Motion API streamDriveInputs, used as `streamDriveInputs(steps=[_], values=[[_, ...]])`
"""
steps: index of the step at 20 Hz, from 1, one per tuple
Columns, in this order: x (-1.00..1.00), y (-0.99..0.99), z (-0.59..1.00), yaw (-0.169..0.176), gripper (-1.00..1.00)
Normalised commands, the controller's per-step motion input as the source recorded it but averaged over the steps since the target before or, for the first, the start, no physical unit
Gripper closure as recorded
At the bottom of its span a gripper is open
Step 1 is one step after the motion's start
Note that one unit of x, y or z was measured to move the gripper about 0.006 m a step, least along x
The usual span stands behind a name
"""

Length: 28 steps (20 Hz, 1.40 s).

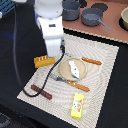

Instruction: Interact with the objects in diverse but meaningful ways.

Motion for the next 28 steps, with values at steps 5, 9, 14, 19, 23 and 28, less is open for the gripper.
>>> streamDriveInputs(steps=[5,9,14,19,23,28], values=[[-0.25,0.03,-0.40,0.034,-1.00],[-0.17,0.15,-0.33,0.039,-1.00],[-0.24,0.04,-0.41,0.033,-1.00],[-0.33,0.00,-0.45,0.034,1.00],[-0.32,0.00,-0.38,0.037,1.00],[-0.34,0.00,-0.34,0.034,1.00]])
